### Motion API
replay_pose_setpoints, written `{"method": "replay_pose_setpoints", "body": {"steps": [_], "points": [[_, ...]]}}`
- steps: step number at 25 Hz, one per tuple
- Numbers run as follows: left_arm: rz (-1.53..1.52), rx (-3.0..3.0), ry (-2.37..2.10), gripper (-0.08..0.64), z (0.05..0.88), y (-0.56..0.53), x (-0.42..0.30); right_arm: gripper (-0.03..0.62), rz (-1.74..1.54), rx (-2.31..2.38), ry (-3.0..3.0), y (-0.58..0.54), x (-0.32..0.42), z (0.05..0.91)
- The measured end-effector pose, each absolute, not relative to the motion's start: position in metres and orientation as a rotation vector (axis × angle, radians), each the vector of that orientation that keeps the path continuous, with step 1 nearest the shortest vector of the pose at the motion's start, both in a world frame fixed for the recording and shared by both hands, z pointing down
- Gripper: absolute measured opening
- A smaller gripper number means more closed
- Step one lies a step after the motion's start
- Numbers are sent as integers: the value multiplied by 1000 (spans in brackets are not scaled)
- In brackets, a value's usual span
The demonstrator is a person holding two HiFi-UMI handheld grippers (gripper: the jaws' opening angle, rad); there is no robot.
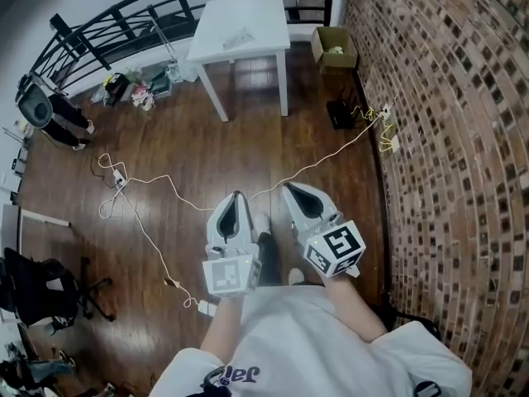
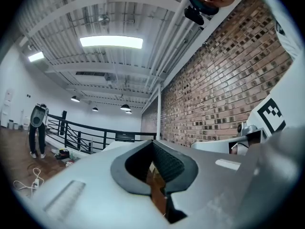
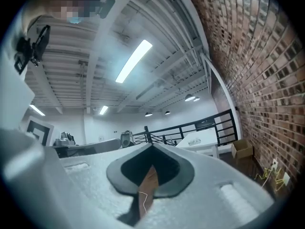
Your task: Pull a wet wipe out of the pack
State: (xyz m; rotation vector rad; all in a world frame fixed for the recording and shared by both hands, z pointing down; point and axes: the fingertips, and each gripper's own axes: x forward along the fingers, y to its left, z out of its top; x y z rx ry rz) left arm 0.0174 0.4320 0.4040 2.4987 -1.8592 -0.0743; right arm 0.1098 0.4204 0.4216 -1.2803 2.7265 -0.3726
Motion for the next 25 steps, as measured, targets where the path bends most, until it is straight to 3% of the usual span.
{"method": "replay_pose_setpoints", "body": {"steps": [7, 17, 25], "points": [[-199, 2497, -1818, 15, 396, 304, -10, -11, -313, -1316, 2788, 305, 76, 427], [-211, 2425, -1893, 15, 397, 123, -123, -11, -306, -1339, 2866, 120, -16, 424], [-149, 2443, -1871, 15, 411, 3, -112, -11, -335, -1385, 2827, -3, -5, 437]]}}
